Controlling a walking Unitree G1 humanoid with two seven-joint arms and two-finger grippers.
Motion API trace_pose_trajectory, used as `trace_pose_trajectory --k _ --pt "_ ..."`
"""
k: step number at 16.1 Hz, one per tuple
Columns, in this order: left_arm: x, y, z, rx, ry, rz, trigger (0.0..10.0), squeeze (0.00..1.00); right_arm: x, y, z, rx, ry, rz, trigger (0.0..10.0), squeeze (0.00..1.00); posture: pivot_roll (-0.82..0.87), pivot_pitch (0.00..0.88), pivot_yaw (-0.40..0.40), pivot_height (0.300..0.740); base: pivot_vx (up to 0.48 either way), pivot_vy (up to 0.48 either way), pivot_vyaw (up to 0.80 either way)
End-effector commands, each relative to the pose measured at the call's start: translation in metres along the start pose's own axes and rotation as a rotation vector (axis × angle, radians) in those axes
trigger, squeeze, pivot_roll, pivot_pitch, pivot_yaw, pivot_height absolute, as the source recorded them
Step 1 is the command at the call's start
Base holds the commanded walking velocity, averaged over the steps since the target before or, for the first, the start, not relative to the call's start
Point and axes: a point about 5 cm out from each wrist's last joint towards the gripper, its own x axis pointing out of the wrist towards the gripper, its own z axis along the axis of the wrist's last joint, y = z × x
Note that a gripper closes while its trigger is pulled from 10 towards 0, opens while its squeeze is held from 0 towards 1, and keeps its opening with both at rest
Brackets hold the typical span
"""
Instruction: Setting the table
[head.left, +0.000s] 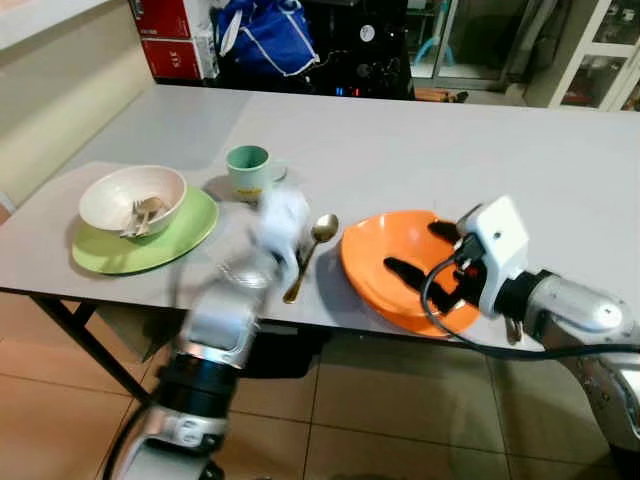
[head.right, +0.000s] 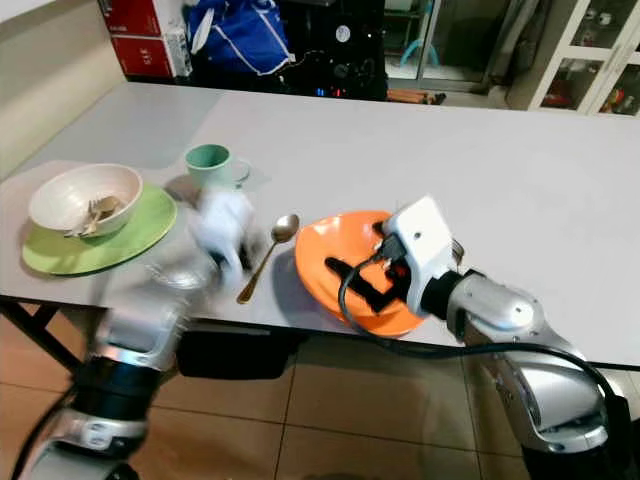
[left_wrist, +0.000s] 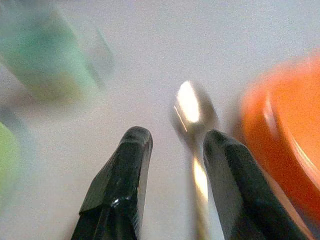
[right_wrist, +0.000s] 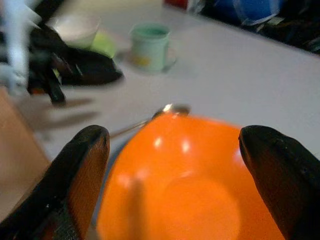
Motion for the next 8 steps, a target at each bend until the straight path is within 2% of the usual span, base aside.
trace_pose_trajectory --k 1,2,3,4,5,8 --pt "-0.007 0.01 0.029 0.052 -0.172 0.064 10.0 0.0 -0.001 -0.007 0.013 0.004 -0.074 -0.066 10.0 0.0 -0.04 0.0 0.026 0.74 0.0 0.0 0.0" --pt "-0.012 0.012 0.042 0.095 -0.25 0.081 10.0 0.0 0.002 -0.012 0.016 0.037 -0.113 -0.133 10.0 0.0 -0.04 0.0 0.026 0.74 0.0 0.0 0.0" --pt "-0.016 0.012 0.048 0.115 -0.268 0.085 10.0 0.0 0.006 -0.018 0.019 0.098 -0.167 -0.24 10.0 0.0 -0.03 0.0 0.022 0.74 0.0 0.0 0.0" --pt "-0.022 0.012 0.055 0.18 -0.325 0.093 10.0 0.0 0.011 -0.022 0.021 0.15 -0.223 -0.366 10.0 0.0 -0.03 0.0 0.022 0.74 0.0 0.0 0.0" --pt "-0.026 0.01 0.057 0.215 -0.369 0.114 10.0 0.0 0.016 -0.019 0.016 0.199 -0.228 -0.42 10.0 0.0 -0.03 0.0 0.02 0.74 0.0 0.0 0.0" --pt "-0.033 0.01 0.052 0.193 -0.427 0.148 10.0 0.0 0.02 -0.013 -0.006 0.359 -0.227 -0.576 10.0 0.0 -0.01 0.0 0.013 0.74 0.0 0.0 0.0"
